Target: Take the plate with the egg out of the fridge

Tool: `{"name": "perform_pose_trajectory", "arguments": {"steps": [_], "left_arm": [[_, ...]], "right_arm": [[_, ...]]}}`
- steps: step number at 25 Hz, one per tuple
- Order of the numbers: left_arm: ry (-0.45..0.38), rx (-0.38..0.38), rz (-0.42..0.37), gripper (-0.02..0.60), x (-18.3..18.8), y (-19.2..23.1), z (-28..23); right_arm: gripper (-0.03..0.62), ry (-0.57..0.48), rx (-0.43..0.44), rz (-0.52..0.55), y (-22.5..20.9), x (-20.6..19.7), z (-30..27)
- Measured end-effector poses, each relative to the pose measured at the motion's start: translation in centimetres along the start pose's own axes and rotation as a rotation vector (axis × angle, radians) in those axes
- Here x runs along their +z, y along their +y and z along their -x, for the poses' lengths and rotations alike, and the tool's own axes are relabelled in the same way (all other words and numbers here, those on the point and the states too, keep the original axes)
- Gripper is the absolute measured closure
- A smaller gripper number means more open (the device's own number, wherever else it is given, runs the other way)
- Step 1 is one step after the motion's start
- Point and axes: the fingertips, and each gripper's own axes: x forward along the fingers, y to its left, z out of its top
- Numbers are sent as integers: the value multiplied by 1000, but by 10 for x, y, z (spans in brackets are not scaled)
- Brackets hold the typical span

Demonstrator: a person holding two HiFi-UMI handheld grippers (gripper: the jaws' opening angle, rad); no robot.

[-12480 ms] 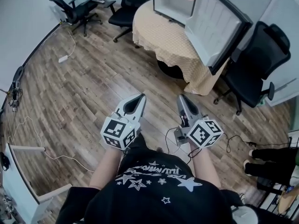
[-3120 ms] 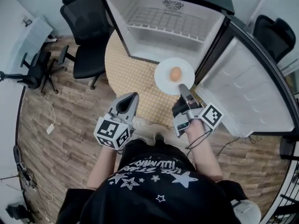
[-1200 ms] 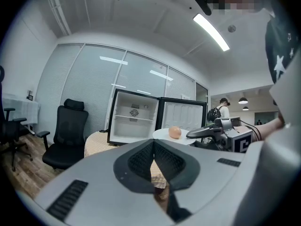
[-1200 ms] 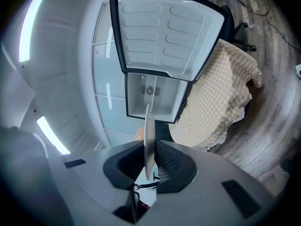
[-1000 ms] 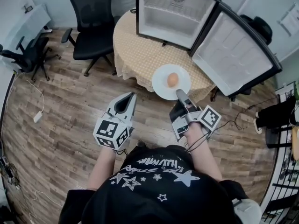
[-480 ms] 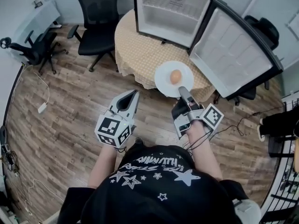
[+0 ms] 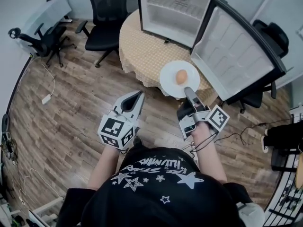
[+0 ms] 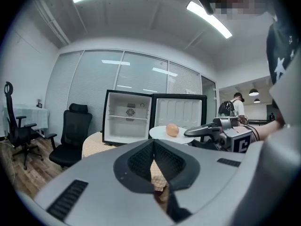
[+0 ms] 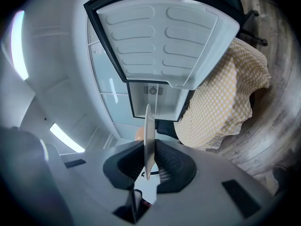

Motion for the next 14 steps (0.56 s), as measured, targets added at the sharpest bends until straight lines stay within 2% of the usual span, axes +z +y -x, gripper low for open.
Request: {"name": "perform_pose_trajectory", "arguments": {"steps": [14], "left_arm": [[-13, 51, -6, 578, -11, -75, 5]], "right_arm": [[537, 39, 4, 5, -11, 27, 77]]}}
